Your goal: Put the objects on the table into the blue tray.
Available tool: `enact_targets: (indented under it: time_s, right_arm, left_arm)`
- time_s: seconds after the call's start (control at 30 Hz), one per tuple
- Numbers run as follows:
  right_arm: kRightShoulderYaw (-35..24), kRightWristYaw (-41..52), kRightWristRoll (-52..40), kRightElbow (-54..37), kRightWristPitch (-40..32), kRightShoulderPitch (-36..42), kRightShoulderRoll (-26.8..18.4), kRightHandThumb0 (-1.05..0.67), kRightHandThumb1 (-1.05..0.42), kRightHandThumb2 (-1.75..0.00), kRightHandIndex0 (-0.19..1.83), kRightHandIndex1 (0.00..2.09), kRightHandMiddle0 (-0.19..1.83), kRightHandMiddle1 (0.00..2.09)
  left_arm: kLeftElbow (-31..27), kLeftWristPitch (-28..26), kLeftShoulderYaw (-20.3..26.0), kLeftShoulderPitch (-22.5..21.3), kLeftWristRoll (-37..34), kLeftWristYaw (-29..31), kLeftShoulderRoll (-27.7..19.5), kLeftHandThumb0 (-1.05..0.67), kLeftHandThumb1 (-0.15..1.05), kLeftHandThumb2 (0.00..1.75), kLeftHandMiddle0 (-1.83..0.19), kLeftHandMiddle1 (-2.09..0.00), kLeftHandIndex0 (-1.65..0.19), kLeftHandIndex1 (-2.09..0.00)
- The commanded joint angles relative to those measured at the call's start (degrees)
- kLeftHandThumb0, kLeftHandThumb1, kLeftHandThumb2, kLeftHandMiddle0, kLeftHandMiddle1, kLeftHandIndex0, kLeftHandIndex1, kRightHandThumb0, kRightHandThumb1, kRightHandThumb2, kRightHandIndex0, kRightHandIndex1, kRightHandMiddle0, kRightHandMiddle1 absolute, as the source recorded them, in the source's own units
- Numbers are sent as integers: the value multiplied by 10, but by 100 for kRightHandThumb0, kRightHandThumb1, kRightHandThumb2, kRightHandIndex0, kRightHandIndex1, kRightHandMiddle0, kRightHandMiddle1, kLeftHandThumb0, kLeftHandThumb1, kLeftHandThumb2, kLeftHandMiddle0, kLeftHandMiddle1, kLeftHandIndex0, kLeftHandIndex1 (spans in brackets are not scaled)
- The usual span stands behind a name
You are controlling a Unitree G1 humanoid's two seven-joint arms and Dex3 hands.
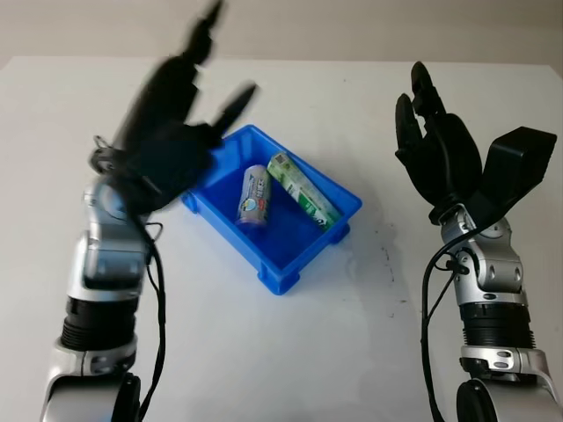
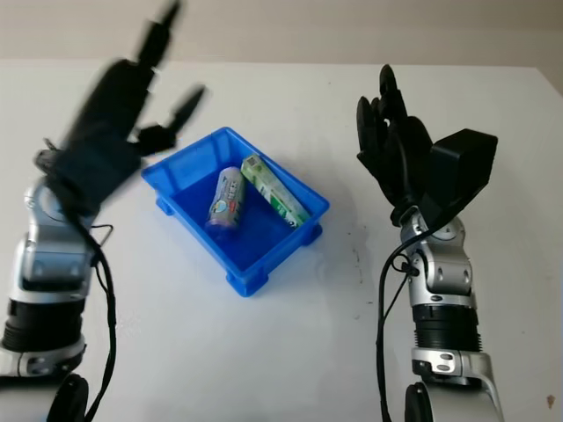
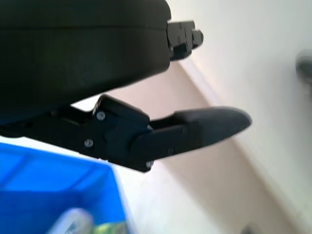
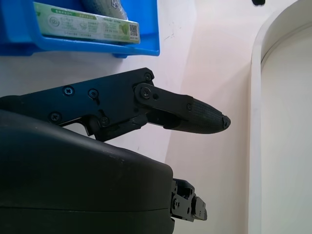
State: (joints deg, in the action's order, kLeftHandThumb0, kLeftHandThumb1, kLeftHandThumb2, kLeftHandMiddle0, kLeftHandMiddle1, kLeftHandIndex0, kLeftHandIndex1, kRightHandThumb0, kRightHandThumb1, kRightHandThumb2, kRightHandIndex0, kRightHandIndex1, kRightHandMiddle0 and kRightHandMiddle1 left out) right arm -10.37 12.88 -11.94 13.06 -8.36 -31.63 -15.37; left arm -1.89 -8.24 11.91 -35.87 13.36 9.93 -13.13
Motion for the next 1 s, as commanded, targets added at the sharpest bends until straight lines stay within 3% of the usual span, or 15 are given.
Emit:
enact_targets:
  time_s: [0.0, 0.2, 0.5, 0.73, 0.97]
  right_arm:
    - [-1, 2, -4, -4, 8, -11, 4, -63, -105, -65, -19, 0, -19, 0]
    - [3, 3, 0, -6, 10, -13, 4, -64, -105, -70, -19, 0, -19, 0]
    - [1, 8, -4, 2, 15, -11, 6, -66, -105, -74, -19, 0, -19, 0]
    - [-2, 11, -5, 15, 22, -12, 4, -68, -105, -74, -19, 0, -19, 0]
    - [-3, 11, -2, 25, 27, -13, 2, -69, -105, -75, -19, 0, -19, 0]
  left_arm:
    - [3, -9, 17, -11, -37, -13, 6, -80, 105, 66, 11, -3, 16, -8]
    - [-3, -30, 36, 8, -88, -51, -7, -80, 105, 69, 19, 0, 19, 0]
    - [56, 23, 64, 53, -123, -82, -35, -79, 105, 73, 19, -1, 19, 0]
    - [119, 70, 89, 70, -166, -114, -21, -77, 105, 74, 19, -3, 19, 0]
    - [170, 108, 78, 90, -183, -104, -22, -79, 105, 71, 19, -1, 19, 0]
